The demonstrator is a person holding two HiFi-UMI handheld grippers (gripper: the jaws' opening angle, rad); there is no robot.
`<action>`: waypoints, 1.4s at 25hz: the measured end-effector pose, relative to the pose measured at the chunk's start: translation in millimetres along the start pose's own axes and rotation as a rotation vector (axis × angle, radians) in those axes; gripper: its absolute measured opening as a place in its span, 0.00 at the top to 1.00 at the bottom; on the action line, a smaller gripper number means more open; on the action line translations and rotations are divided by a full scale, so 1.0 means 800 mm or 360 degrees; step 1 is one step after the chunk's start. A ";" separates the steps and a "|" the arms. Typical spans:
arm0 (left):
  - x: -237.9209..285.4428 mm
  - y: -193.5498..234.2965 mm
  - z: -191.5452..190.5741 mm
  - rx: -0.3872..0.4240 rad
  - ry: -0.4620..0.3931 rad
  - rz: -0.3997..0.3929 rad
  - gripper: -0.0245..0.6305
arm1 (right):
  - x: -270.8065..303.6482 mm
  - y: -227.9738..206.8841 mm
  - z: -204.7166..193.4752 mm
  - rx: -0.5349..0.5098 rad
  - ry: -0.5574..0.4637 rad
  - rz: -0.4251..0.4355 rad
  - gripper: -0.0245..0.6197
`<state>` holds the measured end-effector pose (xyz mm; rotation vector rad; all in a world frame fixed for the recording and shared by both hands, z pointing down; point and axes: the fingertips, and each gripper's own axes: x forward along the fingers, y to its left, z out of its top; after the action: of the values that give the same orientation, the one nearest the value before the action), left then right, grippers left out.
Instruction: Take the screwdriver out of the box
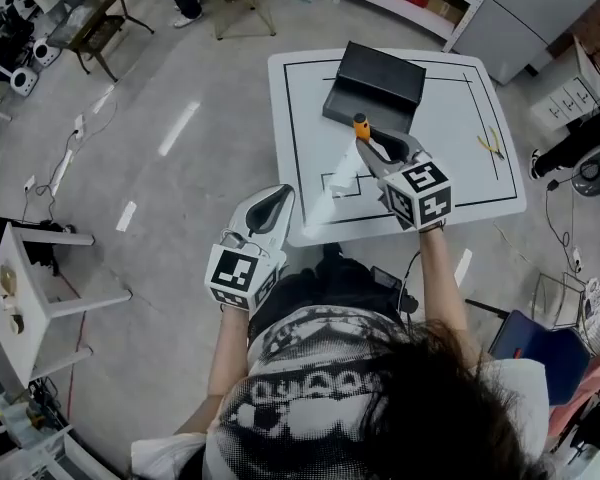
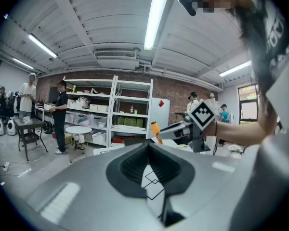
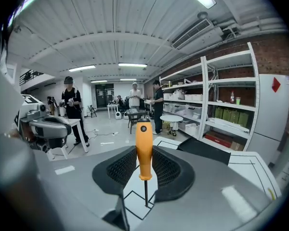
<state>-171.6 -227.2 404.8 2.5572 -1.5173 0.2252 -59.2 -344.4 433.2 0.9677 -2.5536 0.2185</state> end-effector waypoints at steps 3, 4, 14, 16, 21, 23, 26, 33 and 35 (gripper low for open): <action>-0.020 -0.006 -0.008 -0.0001 0.0004 -0.0036 0.96 | -0.020 0.035 -0.017 0.0042 0.0016 -0.0005 0.80; -0.027 -0.009 -0.011 -0.0003 0.0006 -0.0050 0.96 | -0.026 0.047 -0.023 0.0055 0.0024 -0.0010 0.80; -0.064 -0.027 -0.046 -0.0039 0.0046 -0.0179 0.96 | -0.080 0.119 -0.069 0.0172 0.0092 -0.0095 0.80; -0.067 -0.033 -0.047 -0.0045 0.0048 -0.0201 0.96 | -0.089 0.126 -0.074 0.0187 0.0103 -0.0109 0.80; -0.068 -0.049 -0.048 -0.0045 0.0039 -0.0237 0.96 | -0.105 0.134 -0.084 0.0207 0.0125 -0.0118 0.80; -0.068 -0.057 -0.047 -0.0049 0.0033 -0.0244 0.96 | -0.111 0.134 -0.086 0.0209 0.0125 -0.0114 0.80; -0.067 -0.076 -0.050 -0.0039 0.0032 -0.0247 0.96 | -0.126 0.134 -0.092 0.0204 0.0115 -0.0103 0.80; -0.069 -0.133 -0.041 0.0000 0.0018 -0.0210 0.96 | -0.177 0.134 -0.110 0.0199 0.0079 -0.0046 0.80; -0.072 -0.153 -0.035 0.0007 0.0007 -0.0198 0.96 | -0.196 0.134 -0.115 0.0204 0.0068 -0.0026 0.80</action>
<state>-92.8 -114.0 412.7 2.6409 -1.3513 0.2184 5.2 -144.2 450.2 1.0183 -2.5173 0.3983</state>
